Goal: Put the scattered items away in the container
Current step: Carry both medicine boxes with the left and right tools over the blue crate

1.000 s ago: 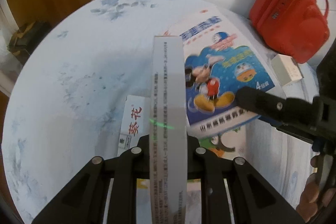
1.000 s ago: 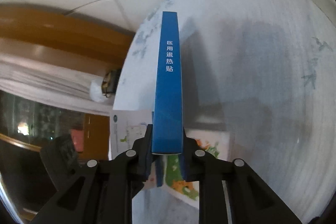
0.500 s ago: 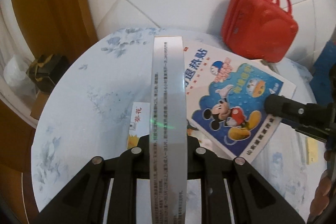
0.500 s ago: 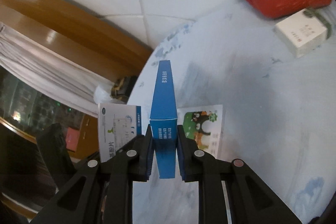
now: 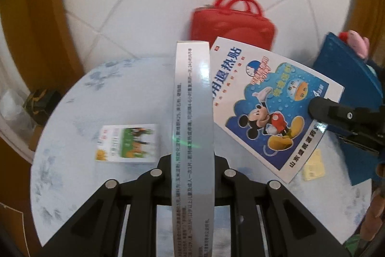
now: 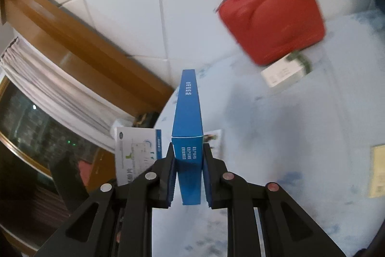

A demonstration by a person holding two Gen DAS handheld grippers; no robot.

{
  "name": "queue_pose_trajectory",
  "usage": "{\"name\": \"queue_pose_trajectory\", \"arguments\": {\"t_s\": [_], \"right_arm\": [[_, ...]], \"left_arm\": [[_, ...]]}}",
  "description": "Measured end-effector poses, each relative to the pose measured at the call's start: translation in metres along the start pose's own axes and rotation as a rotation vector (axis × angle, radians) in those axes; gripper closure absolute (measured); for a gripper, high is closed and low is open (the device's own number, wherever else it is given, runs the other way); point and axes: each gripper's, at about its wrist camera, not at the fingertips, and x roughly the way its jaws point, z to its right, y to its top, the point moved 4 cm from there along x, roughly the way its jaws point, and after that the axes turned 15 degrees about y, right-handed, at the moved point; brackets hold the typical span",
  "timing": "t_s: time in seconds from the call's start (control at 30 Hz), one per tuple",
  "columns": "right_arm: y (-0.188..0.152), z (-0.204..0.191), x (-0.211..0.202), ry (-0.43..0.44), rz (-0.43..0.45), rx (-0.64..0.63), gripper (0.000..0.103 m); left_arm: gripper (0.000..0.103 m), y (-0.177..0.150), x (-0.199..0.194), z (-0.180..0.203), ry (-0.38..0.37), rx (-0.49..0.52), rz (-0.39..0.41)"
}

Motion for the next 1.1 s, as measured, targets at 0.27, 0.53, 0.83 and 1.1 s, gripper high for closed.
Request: {"name": "queue_pose_trajectory", "arguments": {"t_s": [0.27,0.53,0.83,1.1], "right_arm": [[0.006,0.022,-0.097,-0.049,0.053,0.012,0.084],[0.038,0.027,-0.164,-0.112,0.168,-0.002,0.084],[0.086,0.026,-0.283,-0.169,0.382,0.002,0.084],[0.126,0.034,-0.435,-0.155,0.582,0.010,0.084]], "left_arm": [[0.087,-0.001,-0.031,0.083,-0.058,0.044,-0.007],[0.087,0.036,-0.050,0.154,-0.150,0.142,0.039],[0.087,0.099,-0.104,0.265,-0.289,0.234,0.114],[0.087,0.151,-0.193,0.404,-0.386,0.293,0.227]]}}
